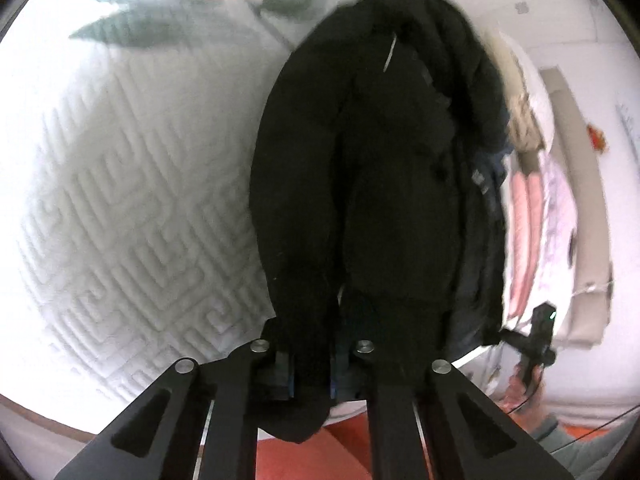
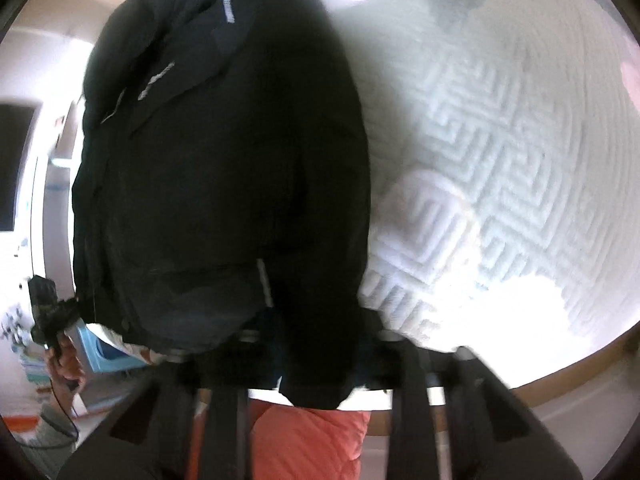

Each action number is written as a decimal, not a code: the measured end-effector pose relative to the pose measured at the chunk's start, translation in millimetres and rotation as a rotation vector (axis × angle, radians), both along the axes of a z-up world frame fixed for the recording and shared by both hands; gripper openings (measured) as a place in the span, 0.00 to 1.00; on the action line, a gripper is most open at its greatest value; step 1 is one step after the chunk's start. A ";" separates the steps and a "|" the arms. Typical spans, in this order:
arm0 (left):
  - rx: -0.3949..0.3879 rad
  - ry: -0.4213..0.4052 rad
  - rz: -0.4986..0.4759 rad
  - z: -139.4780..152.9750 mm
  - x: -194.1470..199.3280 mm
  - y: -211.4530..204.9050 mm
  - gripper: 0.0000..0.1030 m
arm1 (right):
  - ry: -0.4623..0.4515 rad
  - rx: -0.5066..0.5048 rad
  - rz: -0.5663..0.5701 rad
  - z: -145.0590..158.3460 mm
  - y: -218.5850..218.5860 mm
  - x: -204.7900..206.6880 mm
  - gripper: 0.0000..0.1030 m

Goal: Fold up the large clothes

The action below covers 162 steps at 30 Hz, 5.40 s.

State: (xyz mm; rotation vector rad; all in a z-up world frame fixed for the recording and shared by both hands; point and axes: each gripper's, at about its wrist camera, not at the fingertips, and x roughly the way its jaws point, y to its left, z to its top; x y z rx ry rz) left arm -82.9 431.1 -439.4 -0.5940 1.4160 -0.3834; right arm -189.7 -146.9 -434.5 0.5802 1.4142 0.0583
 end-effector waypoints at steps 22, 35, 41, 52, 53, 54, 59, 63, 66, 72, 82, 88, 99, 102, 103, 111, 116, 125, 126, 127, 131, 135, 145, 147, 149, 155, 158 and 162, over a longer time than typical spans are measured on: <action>-0.120 -0.364 0.275 145.8 347.5 -64.5 0.20 | -0.340 0.144 -0.115 153.0 -107.7 347.1 0.15; -0.146 -0.225 0.243 93.6 405.4 -52.0 0.38 | -0.241 0.191 -0.288 75.1 -181.5 420.5 0.54; 0.083 -0.273 -0.036 125.4 407.7 -79.1 0.39 | -0.317 0.121 -0.152 93.6 -167.1 419.0 0.70; 0.358 -0.341 -0.303 133.1 397.2 -87.2 0.67 | -0.328 -0.162 0.143 101.3 -92.0 442.4 0.70; 0.346 -0.342 -0.292 126.9 403.5 -87.1 0.67 | -0.323 -0.166 0.146 99.0 -89.5 444.3 0.70; 0.321 -0.338 -0.275 120.7 411.3 -87.2 0.67 | -0.320 -0.174 0.144 97.0 -88.3 446.2 0.70; 0.105 -0.314 -0.254 96.0 442.5 -85.5 0.67 | -0.332 -0.209 0.169 92.9 -89.2 455.3 0.70; 0.025 -0.270 -0.285 82.5 456.1 -87.2 0.67 | -0.331 -0.231 0.219 85.8 -87.9 467.8 0.71; -0.015 -0.262 -0.306 79.2 461.1 -91.2 0.67 | -0.310 -0.157 0.250 69.6 -89.5 480.4 0.71; 0.085 -0.332 -0.254 83.4 460.3 -99.8 0.08 | -0.390 -0.245 0.248 78.6 -78.0 466.2 0.28; 0.094 -0.475 0.015 126.2 485.2 -84.5 0.07 | -0.526 -0.607 0.160 137.9 -62.9 497.9 0.19; 0.230 -0.239 0.008 32.4 509.7 -99.2 0.08 | -0.274 -0.560 0.190 40.4 -51.8 542.2 0.19; 0.258 -0.267 0.147 40.4 499.8 -60.0 0.58 | -0.159 -0.449 0.085 25.1 -75.6 540.0 0.49; 0.375 -0.320 0.217 66.8 489.4 -37.3 0.56 | -0.227 -0.401 -0.014 61.1 -97.5 514.4 0.52; 0.368 -0.320 0.243 74.1 485.2 -26.9 0.54 | -0.246 -0.393 -0.037 71.9 -100.6 505.1 0.54; 0.277 -0.465 0.007 145.6 403.4 -103.0 0.54 | -0.382 -0.293 0.123 141.7 -23.3 420.7 0.56; 0.195 -0.461 -0.208 141.8 343.5 -208.9 0.54 | -0.395 -0.208 0.233 132.2 47.9 396.6 0.53; 0.325 -0.389 -0.326 60.5 320.4 -295.0 0.53 | -0.302 -0.282 0.346 51.2 108.3 412.7 0.49; 0.342 -0.390 -0.318 55.7 321.5 -296.4 0.53 | -0.308 -0.303 0.348 43.6 112.1 413.6 0.48; 0.396 -0.416 -0.334 51.2 320.2 -304.3 0.54 | -0.317 -0.334 0.358 40.7 116.9 413.9 0.48; 0.450 -0.444 -0.320 48.9 314.3 -313.5 0.56 | -0.326 -0.364 0.346 38.6 123.3 413.7 0.48; 0.397 -0.452 -0.329 60.5 310.7 -305.8 0.57 | -0.342 -0.302 0.364 48.3 113.5 410.0 0.49; 0.316 -0.418 -0.272 73.0 305.2 -259.7 0.57 | -0.322 -0.252 0.235 58.6 40.1 378.0 0.49; 0.299 -0.418 -0.273 72.0 303.7 -256.0 0.57 | -0.319 -0.236 0.243 58.6 37.4 376.8 0.49; 0.283 -0.412 -0.281 73.2 306.8 -253.1 0.57 | -0.311 -0.196 0.232 63.7 30.5 378.1 0.50; 0.255 -0.359 -0.189 94.4 318.5 -199.3 0.58 | -0.293 -0.086 0.050 76.3 -44.9 356.1 0.79; 0.278 -0.304 -0.079 97.8 325.9 -159.6 0.75 | -0.276 -0.023 -0.061 70.2 -86.1 332.8 0.84; 0.213 -0.234 0.040 84.2 337.9 -111.7 0.76 | -0.235 0.103 -0.167 48.3 -122.4 324.7 0.84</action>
